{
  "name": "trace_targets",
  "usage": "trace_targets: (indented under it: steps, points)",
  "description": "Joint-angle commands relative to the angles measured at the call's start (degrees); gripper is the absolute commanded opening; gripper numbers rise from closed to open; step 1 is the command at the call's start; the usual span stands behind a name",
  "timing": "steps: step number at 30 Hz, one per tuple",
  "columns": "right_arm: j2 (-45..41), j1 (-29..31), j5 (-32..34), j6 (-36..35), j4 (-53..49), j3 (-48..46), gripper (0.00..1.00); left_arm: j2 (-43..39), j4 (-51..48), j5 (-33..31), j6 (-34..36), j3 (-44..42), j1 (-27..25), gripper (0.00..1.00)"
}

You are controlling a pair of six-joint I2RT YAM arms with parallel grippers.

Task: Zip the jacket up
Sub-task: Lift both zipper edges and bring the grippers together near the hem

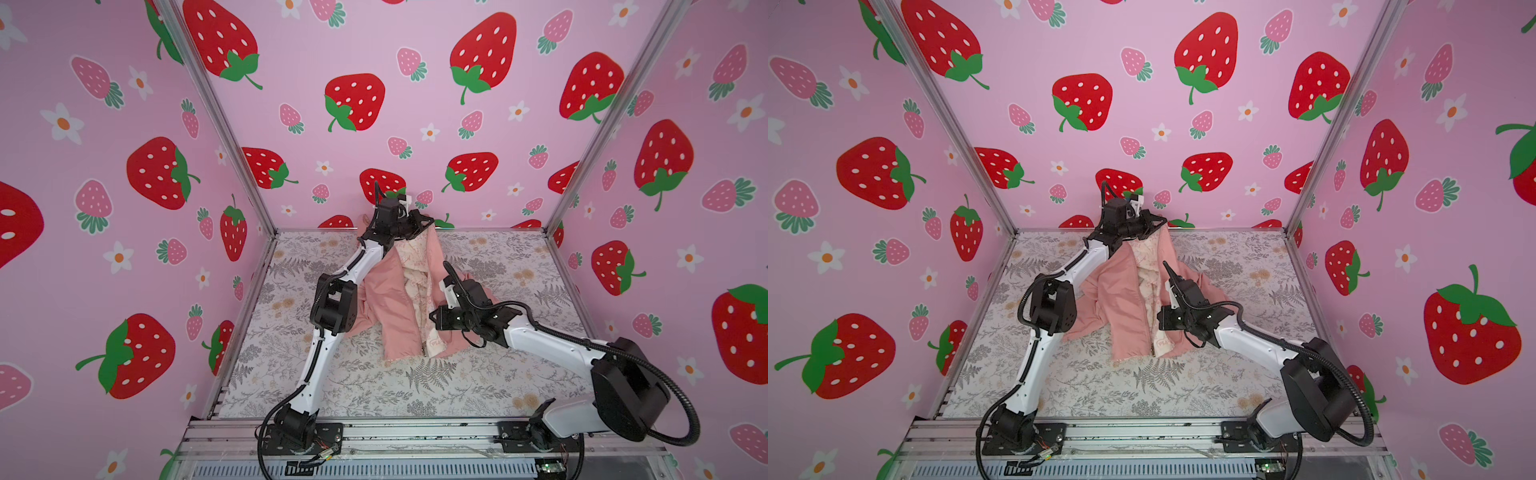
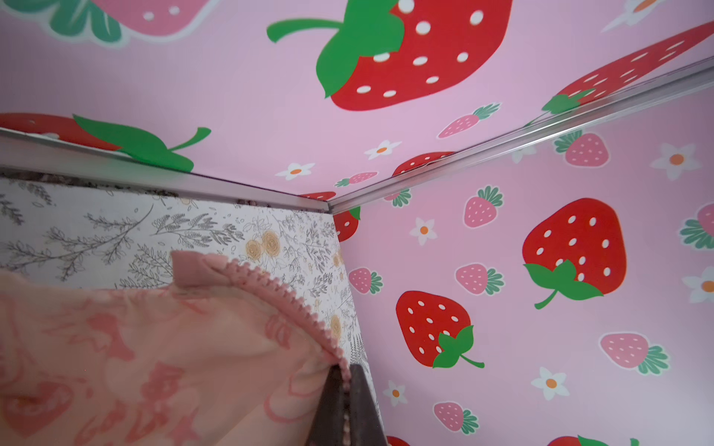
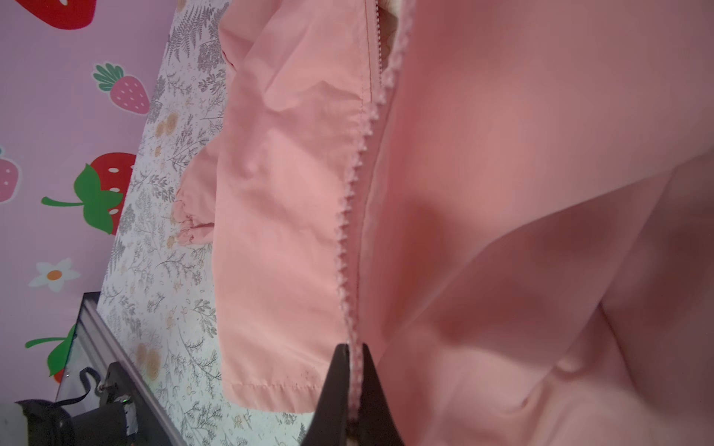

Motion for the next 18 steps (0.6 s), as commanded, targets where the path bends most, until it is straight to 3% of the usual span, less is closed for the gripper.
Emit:
trace_targets:
  steps: [1,4,8,9,10,14,16,18]
  points:
    - [3.43,2.31,0.7,-1.62,-4.45,2.5,0.0,2.12,8.19,0.7,-5.21,-0.54,2.66,0.0]
    - [6.74,3.99,-6.19,0.06,2.01,2.99,0.0,0.76,9.25,0.5,-4.63,-4.89,4.5,0.0]
    - [10.76,6.21,-13.5,1.6,8.68,3.88,0.17,-1.2,7.02,0.81,-2.53,-9.63,6.56,0.0]
    - [11.39,6.43,-15.2,1.95,10.1,3.75,0.22,-1.76,6.36,0.77,-2.08,-10.94,6.89,0.04]
    - [11.83,6.5,-16.77,2.34,11.46,3.58,0.27,-2.66,5.59,0.43,-1.57,-12.55,7.32,0.18]
    - [10.85,6.64,-18.93,2.37,13.39,2.28,0.4,-7.46,7.12,-1.86,-1.28,-21.77,8.48,0.48]
    - [9.13,6.54,-17.81,1.76,12.56,1.45,0.44,-10.32,7.65,-2.64,-0.51,-25.88,8.88,0.57]
    - [6.43,6.41,-15.16,1.38,11.47,0.18,0.47,-13.14,7.36,-2.81,0.75,-28.74,8.9,0.59]
